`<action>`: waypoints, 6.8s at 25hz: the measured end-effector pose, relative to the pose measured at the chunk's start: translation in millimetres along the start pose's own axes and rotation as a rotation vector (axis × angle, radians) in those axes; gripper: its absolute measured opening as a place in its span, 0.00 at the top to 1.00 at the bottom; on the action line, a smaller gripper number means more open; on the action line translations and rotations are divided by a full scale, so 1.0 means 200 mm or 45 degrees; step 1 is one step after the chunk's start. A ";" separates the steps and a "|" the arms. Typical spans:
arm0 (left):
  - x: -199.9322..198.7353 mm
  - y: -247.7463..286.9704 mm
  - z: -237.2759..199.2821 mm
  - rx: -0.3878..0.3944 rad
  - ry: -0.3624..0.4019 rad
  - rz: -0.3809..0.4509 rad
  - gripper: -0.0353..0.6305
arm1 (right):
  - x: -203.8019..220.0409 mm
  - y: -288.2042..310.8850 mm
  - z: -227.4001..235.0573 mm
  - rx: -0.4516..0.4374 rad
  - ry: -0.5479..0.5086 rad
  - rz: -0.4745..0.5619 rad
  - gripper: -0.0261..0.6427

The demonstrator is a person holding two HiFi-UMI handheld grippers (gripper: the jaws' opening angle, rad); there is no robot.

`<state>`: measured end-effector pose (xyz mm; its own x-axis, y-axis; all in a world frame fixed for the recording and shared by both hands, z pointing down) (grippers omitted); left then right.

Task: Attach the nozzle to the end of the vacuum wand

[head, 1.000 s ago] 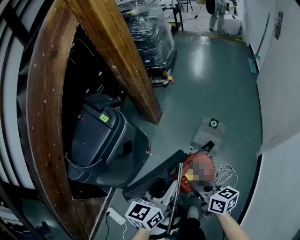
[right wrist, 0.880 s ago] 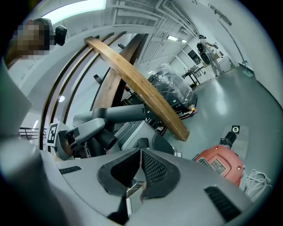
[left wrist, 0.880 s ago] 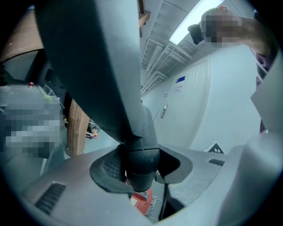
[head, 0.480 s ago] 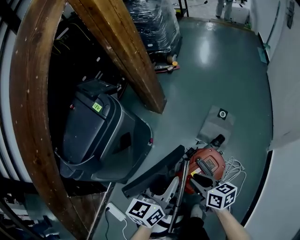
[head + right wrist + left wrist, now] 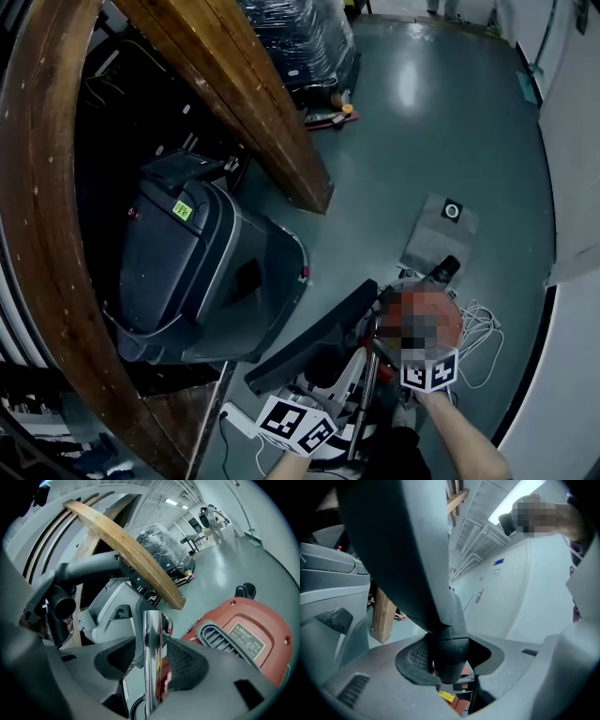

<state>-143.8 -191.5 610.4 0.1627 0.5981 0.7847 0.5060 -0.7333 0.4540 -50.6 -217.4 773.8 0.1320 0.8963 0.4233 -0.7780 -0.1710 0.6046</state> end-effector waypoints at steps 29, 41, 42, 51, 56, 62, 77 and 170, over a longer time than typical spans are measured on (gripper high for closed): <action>-0.13 -0.04 0.04 0.152 -0.064 -0.213 0.69 | 0.08 -0.20 -0.38 -0.029 -0.195 0.064 0.72; -0.17 -0.01 0.24 0.319 0.002 -0.668 0.69 | 0.19 -0.40 -0.66 -0.019 -0.288 0.111 0.72; -0.16 0.00 0.25 0.325 0.013 -0.702 0.69 | 0.19 -0.40 -0.67 -0.020 -0.294 0.115 0.72; -0.15 0.06 0.30 0.360 0.063 -0.919 0.69 | 0.19 -0.40 -0.74 -0.029 -0.354 0.103 0.72; -0.14 0.07 0.34 0.338 0.159 -0.978 0.69 | 0.20 -0.40 -0.74 -0.025 -0.401 0.078 0.72; -0.11 0.08 0.32 0.385 0.059 -1.046 0.69 | 0.20 -0.42 -0.77 -0.021 -0.419 0.088 0.72; -0.02 0.14 0.32 0.329 0.096 -0.997 0.70 | 0.22 -0.39 -0.69 0.011 -0.374 0.041 0.72; -0.71 -1.24 1.13 0.153 0.161 0.158 0.94 | -0.20 -1.80 -1.80 -0.117 -0.410 0.658 0.93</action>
<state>-101.8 -21.0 291.9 0.1261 0.4547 0.8817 0.5875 -0.7504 0.3030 3.7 -44.6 296.4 -0.1088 0.5357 0.8374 -0.8385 -0.5019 0.2121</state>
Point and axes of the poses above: the fingertips, and each gripper's own axes: y forward along the fingers, z to its right, x out of its underside, the point moved 4 cm from there along -y, backward along the fingers, and after that the axes turned 10 degrees about -z, right-handed, at the moved point
